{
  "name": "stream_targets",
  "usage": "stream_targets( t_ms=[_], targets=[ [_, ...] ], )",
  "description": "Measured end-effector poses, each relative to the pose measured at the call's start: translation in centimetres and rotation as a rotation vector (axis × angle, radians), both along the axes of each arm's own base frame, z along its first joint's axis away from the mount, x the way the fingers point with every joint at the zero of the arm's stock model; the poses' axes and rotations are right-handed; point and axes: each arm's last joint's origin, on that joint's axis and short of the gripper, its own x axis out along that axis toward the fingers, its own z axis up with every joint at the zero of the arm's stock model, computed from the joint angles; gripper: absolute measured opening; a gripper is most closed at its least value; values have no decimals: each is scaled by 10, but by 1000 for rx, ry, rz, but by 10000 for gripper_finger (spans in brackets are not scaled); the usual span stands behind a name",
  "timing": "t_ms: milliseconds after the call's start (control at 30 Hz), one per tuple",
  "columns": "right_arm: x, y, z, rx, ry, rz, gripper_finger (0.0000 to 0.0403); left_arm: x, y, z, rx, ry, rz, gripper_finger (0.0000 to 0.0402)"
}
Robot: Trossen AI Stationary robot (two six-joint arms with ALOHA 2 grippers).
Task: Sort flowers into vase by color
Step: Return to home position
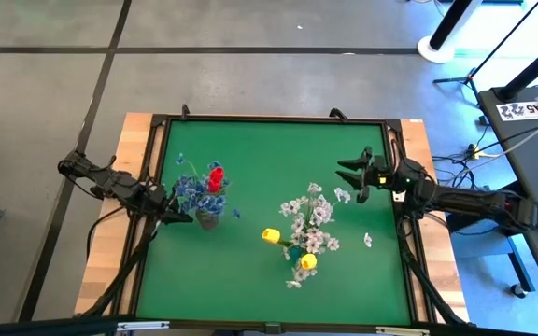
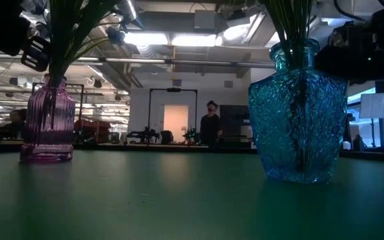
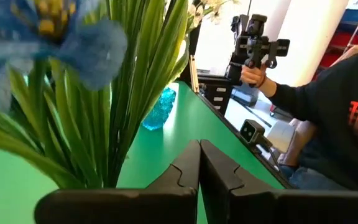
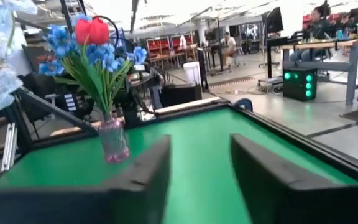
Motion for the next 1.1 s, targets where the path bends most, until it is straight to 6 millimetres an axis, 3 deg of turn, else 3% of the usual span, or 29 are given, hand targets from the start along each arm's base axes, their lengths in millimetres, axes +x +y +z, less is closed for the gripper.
stream_targets(
  t_ms=[167, 233, 367, 633, 1100],
  targets=[
    [-13, 5, -3, 25, 51, -32, 36, 0, 0, -2, 7, 19, 8, 2],
    [-16, 10, -5, 28, 65, -85, 11, 0, 0, -3, 6, 25, 8, 2],
    [-18, 21, -2, -28, 49, -145, 25, 0, 0, -3, 11, 24, 8, 2],
    [-16, 36, -10, -79, 141, -124, 13, 0, 0, -3, 12, 23, 8, 2],
    [-16, 40, -20, -90, 253, -71, 12, 0, 0, -3, 14, 22, 8, 2]
  ],
)
